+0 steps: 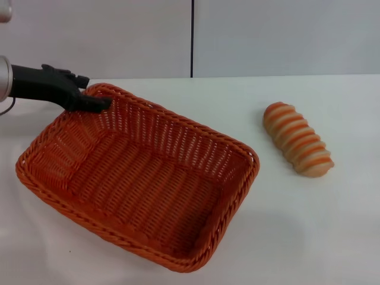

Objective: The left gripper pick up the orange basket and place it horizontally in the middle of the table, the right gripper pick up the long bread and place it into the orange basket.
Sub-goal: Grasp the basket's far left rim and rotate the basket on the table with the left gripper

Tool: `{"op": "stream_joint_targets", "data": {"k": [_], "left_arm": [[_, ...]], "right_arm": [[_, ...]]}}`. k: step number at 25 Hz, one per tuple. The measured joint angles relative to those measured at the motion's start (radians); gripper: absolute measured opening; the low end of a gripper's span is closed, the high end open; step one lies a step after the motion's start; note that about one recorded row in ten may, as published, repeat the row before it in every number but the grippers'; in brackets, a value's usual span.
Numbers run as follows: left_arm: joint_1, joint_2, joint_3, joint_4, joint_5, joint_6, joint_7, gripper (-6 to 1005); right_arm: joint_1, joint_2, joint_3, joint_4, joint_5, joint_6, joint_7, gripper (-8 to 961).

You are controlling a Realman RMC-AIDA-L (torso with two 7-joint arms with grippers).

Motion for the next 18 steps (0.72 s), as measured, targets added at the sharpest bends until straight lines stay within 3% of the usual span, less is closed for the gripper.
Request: {"op": "stream_joint_targets", "data": {"k": [7,12,13,18], "left_arm": [[-0.002,-0.009,0.015,-0.006,0.016,-0.043,-0.008,778],[0.003,-0.009,0.065,-0.013,0.016,-0.08,-0.026,775],[0.007,-0.009,0.109,-0.023,0.017,-0.105,-0.045,774],[0.008,-0.008,0.123,-0.022,0.017,-0.11,-0.051,770]], "right_arm": [[-0.004,0.0,-0.002,0.007,0.0,0.0,0.0,630],[-0.008,0.0,-0.002,0.012,0.0,0.0,0.0,630],[-0.009,0.0,-0.002,0.012,0.0,0.0,0.0,630],[-0.007,0.0,-0.006,0.012,0.0,0.015,0.0,630]]}}
